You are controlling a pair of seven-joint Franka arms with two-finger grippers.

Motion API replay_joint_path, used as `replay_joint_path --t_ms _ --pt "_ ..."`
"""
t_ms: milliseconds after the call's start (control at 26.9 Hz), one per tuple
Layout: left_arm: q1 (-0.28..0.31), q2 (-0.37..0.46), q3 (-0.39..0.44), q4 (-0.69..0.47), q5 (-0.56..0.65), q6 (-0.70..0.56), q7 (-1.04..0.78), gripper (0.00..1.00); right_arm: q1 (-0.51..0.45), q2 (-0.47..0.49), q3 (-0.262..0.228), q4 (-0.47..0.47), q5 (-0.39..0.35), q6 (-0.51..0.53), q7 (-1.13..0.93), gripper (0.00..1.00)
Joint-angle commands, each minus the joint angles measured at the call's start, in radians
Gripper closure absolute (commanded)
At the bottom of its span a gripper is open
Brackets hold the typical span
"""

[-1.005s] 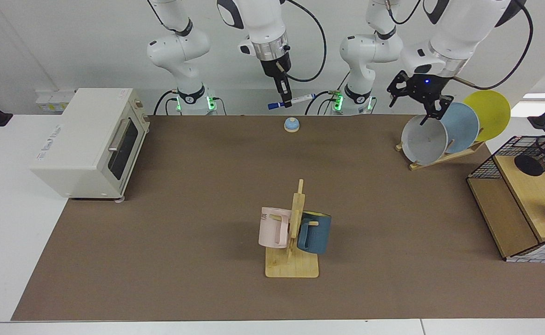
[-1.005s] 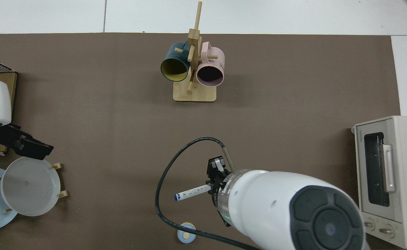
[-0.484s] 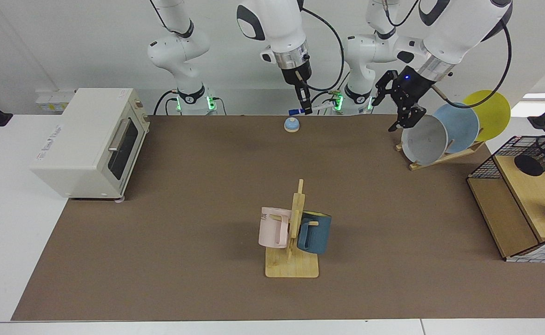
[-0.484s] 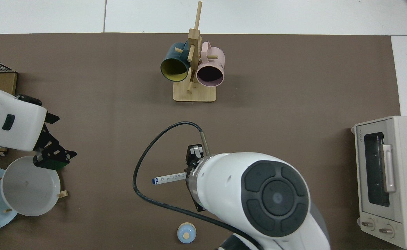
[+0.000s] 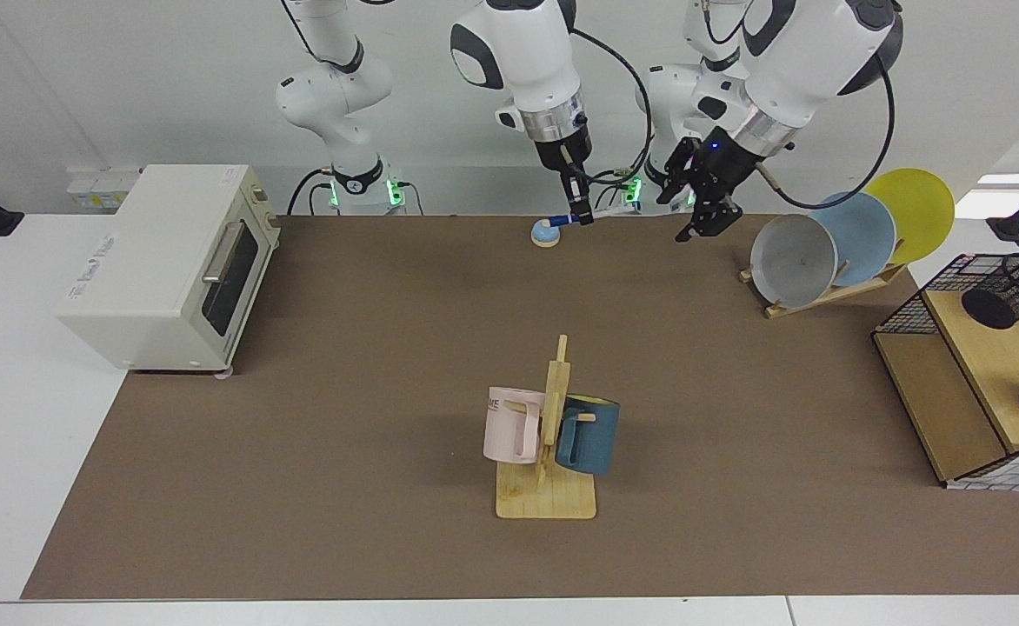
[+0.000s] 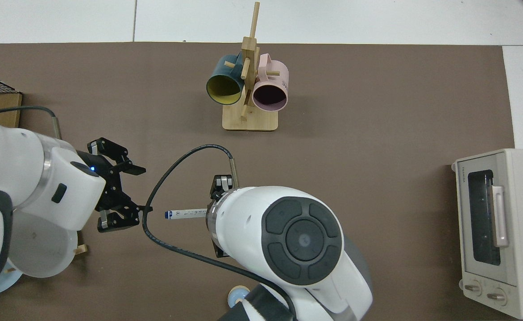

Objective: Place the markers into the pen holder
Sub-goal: 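Hold the marker with the right gripper while the left gripper approaches, then grasp the marker with the left gripper while the right gripper holds it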

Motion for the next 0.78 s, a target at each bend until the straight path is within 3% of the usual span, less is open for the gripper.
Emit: replay_joint_path --t_ms 0,149,298,744 --pt "-0.061 -0.048 0.009 -0.071 -0.02 0.071 -0.027 0.46 -0.003 0.026 -0.001 0.035 -0.019 0.01 0.038 1.0" --pt "-0.114 -0.044 0.009 -0.097 -0.02 0.114 -0.055 0.49 -0.001 0.026 -0.001 0.035 -0.02 0.01 0.038 1.0" --pt "-0.156 -0.039 0.009 -0.111 -0.02 0.167 -0.087 0.63 -0.004 0.026 -0.001 0.035 -0.02 0.009 0.036 1.0" --pt "-0.188 -0.022 0.007 -0.117 -0.02 0.203 -0.117 0.64 -0.007 0.026 -0.001 0.035 -0.017 -0.002 0.036 1.0"
